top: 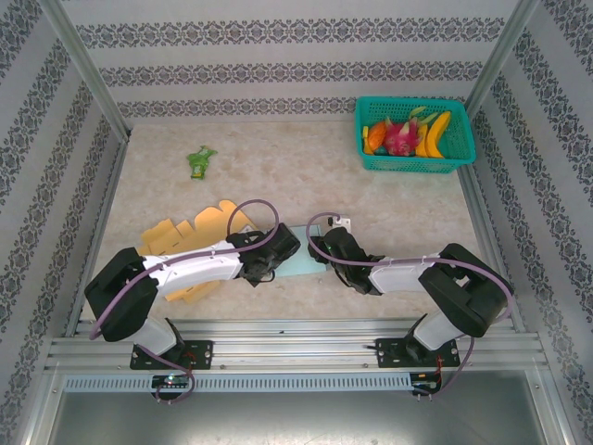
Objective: Fold the paper box
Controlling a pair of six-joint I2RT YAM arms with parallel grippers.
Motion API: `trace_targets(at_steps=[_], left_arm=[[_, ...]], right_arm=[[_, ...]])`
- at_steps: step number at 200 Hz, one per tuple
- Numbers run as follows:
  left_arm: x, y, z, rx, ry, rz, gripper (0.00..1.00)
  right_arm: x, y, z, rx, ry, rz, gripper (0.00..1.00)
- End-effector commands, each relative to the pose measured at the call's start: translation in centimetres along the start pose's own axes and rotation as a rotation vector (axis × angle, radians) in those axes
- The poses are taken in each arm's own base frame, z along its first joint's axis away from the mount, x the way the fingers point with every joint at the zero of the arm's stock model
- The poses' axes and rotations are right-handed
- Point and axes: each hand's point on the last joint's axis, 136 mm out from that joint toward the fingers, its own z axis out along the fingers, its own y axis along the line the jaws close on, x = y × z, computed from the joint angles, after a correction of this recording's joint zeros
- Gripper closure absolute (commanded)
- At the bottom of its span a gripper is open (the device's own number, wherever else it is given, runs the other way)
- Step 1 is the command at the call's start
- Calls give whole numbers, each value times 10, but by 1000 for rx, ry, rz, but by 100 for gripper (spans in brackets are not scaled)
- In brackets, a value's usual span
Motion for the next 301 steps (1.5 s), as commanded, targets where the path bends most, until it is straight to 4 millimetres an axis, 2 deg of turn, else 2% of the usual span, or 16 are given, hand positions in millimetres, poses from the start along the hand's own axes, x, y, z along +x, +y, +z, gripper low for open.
trace_targets(at_steps=[1,119,210,301], left_arm=[[-2,14,7,-33,-2,-89,0],[5,-15,20,-18,12,-80,1],[2,-16,28,-35,-3,-68,7],[9,-9,48,-53,54,-40,15]], right_arm=[[26,-16,-2,56,72,-34,59],[29,-17,-1,52,73,-40,59],[30,-19,0,56,74,-46,61],[27,-20,-3,63,65,-64,63]])
